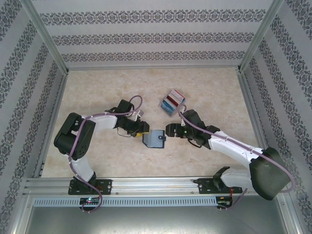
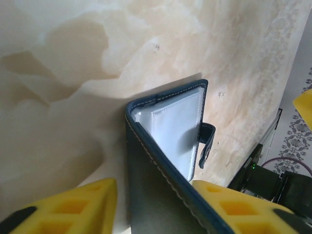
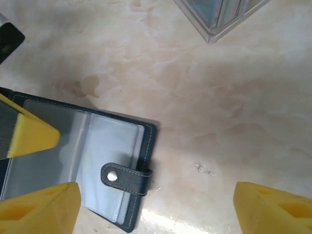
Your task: Put the credit cards into the card holder
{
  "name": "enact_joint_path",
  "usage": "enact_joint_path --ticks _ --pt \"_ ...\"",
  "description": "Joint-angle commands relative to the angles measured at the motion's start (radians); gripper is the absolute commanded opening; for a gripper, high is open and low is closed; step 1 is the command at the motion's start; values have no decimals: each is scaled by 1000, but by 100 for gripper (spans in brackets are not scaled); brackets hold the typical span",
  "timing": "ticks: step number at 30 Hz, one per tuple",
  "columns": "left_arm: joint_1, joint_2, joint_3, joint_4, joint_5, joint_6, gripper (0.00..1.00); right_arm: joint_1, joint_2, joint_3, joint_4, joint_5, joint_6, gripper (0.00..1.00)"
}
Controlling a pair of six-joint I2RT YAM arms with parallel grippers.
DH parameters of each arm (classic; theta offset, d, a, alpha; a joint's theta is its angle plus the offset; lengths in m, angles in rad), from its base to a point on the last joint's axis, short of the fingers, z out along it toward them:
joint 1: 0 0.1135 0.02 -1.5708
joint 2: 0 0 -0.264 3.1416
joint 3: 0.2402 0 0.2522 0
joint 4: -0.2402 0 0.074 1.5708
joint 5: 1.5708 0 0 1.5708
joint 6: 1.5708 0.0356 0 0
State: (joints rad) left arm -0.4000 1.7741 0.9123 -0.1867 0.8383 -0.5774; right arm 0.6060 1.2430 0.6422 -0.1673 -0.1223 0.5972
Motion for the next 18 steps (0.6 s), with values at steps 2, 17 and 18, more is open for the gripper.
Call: enact_joint_path --ticks 2,17,18 --pt "-5 -14 12 -6 3 15 50 35 67 67 -45 -51 -33 75" --pt "16 -140 -27 -69 -95 -1 51 1 180 188 -104 13 -58 70" --pt "16 -142 -32 -70 -97 0 48 -18 182 203 -122 22 -78 70"
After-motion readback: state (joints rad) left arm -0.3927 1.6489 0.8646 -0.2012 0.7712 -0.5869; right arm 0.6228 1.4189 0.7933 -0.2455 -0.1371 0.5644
